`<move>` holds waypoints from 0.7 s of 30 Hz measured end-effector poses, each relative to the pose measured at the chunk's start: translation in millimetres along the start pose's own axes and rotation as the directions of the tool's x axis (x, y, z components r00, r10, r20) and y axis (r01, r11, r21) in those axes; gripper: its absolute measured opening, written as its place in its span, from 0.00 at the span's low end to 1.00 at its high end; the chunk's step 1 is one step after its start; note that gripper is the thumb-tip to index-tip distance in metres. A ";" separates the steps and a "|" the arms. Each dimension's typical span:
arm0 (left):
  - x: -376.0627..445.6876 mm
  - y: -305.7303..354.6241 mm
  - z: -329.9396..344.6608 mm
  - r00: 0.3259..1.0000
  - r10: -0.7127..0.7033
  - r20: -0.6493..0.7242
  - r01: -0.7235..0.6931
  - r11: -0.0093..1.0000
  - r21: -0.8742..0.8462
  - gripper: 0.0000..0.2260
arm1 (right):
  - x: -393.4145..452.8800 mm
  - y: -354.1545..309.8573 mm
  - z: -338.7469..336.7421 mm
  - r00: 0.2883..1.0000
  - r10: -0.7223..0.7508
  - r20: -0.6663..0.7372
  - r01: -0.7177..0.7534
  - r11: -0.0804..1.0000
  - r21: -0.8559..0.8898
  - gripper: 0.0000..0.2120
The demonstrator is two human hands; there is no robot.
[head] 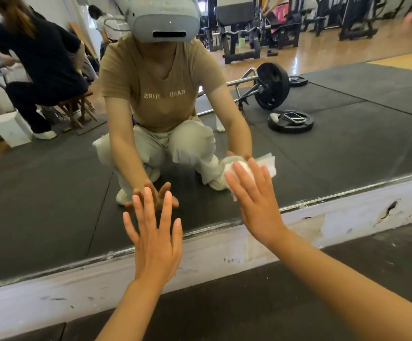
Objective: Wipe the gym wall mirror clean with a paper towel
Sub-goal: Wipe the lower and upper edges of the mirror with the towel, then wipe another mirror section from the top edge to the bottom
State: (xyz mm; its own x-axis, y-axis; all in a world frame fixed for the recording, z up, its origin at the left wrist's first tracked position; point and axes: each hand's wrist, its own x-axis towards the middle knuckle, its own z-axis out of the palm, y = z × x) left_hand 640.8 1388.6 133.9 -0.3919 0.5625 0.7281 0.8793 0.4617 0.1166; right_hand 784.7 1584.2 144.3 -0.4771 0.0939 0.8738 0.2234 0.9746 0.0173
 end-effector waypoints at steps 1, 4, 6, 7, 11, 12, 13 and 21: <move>0.8 2.1 0.0 1.000 0.009 0.003 -0.009 1.000 0.002 0.30 | -22.2 4.5 3.0 0.997 -0.038 0.070 0.039 0.999 -0.022 0.35; 3.4 6.8 -3.2 1.000 0.022 0.014 -0.022 1.000 -0.005 0.32 | -54.8 10.8 -0.1 0.976 -0.060 0.208 0.066 0.998 -0.023 0.33; 6.2 10.0 -8.1 0.999 0.033 0.014 -0.033 0.999 -0.006 0.32 | -49.9 8.9 -8.5 0.975 -0.048 0.216 0.050 0.999 -0.005 0.34; 7.5 12.1 -11.1 0.999 0.050 0.019 -0.050 0.999 -0.007 0.31 | -44.6 6.8 -14.1 0.977 -0.051 0.206 0.052 0.999 -0.002 0.33; 18.0 24.9 -30.7 0.990 0.115 0.086 -0.114 0.993 -0.021 0.30 | -16.3 0.0 -43.0 0.965 -0.092 0.247 0.095 0.995 -0.004 0.44; 22.3 28.9 -39.1 0.985 0.126 0.115 -0.124 0.992 -0.021 0.29 | -7.7 -1.3 -52.6 0.957 -0.088 0.277 0.092 0.996 -0.001 0.46; 27.9 32.8 -49.0 0.980 0.135 0.147 -0.133 0.991 -0.023 0.29 | 1.7 -3.5 -63.0 0.949 -0.079 0.305 0.083 0.997 0.000 0.47; 128.6 69.3 -177.0 0.935 0.161 0.316 -0.176 0.984 0.018 0.27 | 124.7 -13.6 -177.8 0.901 -0.050 0.430 0.032 0.998 0.049 0.42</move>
State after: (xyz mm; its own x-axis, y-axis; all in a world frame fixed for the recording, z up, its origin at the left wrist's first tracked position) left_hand 699.3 1371.5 355.2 -0.3102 0.8169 0.4863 0.9295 0.3680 -0.0252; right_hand 873.2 1546.5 339.4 -0.8070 0.1233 0.5775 0.1663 0.9858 0.0219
